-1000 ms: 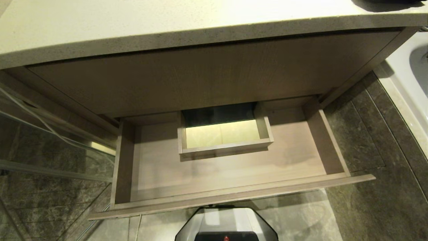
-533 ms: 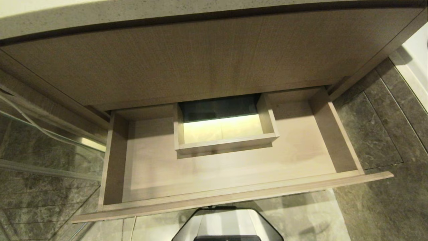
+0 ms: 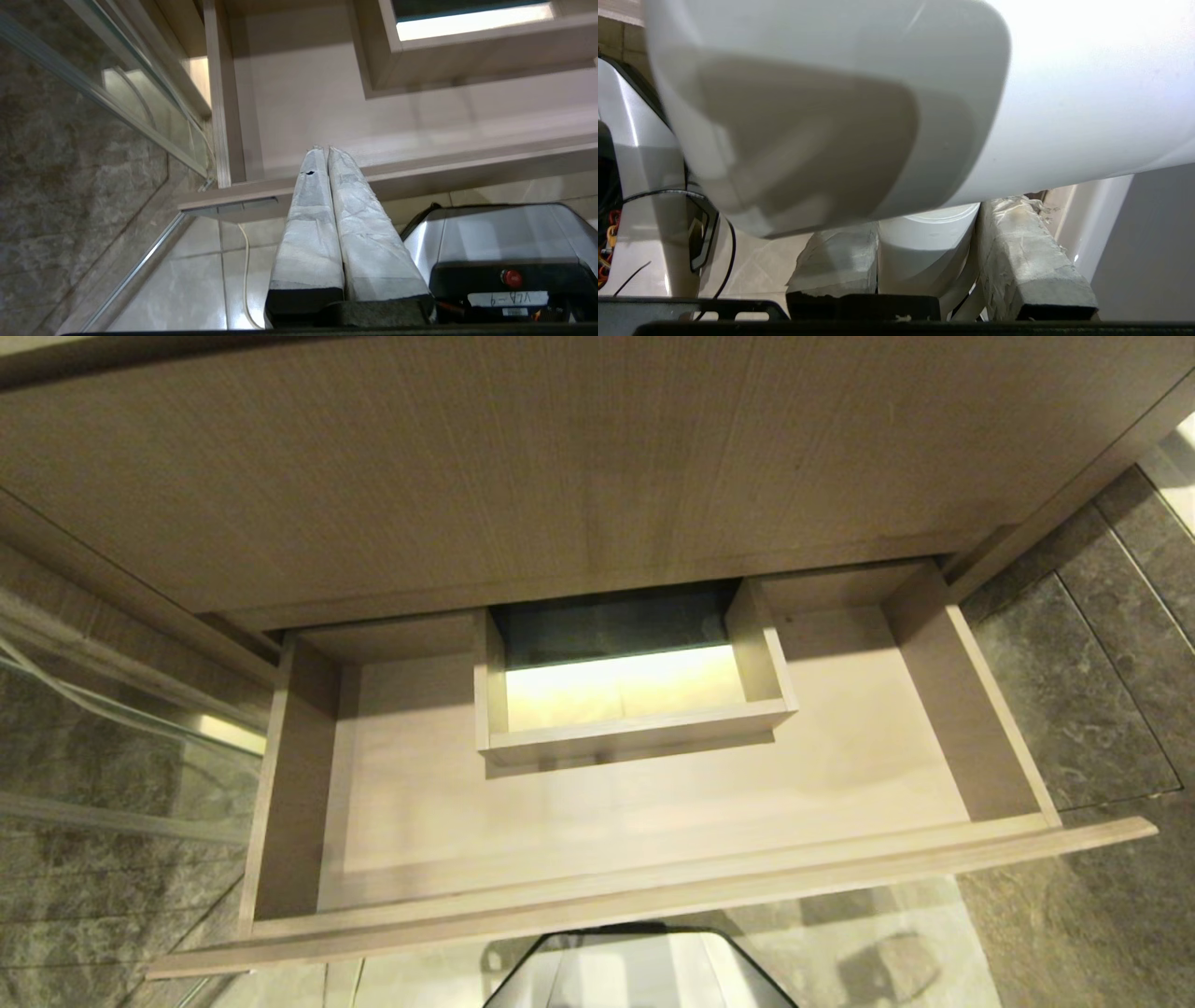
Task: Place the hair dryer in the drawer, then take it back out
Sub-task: Put it into the drawer
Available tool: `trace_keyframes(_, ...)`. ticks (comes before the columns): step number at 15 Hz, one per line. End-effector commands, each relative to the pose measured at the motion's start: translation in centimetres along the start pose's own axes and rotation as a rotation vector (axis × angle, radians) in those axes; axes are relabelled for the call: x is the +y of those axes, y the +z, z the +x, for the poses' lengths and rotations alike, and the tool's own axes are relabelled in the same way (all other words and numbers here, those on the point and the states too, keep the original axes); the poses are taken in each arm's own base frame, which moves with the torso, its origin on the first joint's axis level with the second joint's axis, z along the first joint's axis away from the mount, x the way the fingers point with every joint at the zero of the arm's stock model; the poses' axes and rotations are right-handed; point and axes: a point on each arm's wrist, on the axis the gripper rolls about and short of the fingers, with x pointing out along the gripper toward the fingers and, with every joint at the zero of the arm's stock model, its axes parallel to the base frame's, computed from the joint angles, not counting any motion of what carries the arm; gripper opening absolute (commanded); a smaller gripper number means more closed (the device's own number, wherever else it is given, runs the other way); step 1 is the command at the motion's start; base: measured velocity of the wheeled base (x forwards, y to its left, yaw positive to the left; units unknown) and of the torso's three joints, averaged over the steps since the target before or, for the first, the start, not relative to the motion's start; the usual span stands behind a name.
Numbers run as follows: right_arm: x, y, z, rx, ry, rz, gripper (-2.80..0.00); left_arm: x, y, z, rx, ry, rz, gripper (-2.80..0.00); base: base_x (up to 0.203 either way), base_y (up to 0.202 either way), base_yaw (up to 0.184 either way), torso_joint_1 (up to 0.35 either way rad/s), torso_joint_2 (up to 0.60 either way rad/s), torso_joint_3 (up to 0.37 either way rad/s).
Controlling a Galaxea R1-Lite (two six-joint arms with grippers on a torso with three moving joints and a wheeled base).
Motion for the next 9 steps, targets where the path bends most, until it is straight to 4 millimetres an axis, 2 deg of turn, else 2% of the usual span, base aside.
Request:
trace_keyframes(1, -0.6, 2.1, 2.8, 0.091, 0.06, -0.025, -2.8, 0.0, -0.1, 0.0, 0.003, 0.0, 0.0, -2.8, 0.0, 0.0, 0.0, 0.094, 0.2, 0.278)
trace_keyframes(4, -1.1, 5.3, 6.8, 0.12, 0.22, -0.016, -2.8, 0.0, -0.1, 0.0, 0.003, 0.0, 0.0, -2.8, 0.0, 0.0, 0.0, 0.107, 0.08, 0.189)
trace_keyframes(6, -1.1, 7.7, 10.5, 0.105, 0.391, 0.021, -2.8, 0.0, 0.0, 0.0, 0.002, 0.0, 0.0, -2.8, 0.0, 0.0, 0.0, 0.066, 0.03, 0.086)
trace_keyframes(9, -0.9, 10.8, 16.7, 0.096, 0.557, 0.058, -2.8, 0.0, -0.1, 0.0, 0.003, 0.0, 0.0, -2.8, 0.0, 0.0, 0.0, 0.024, 0.01, 0.032)
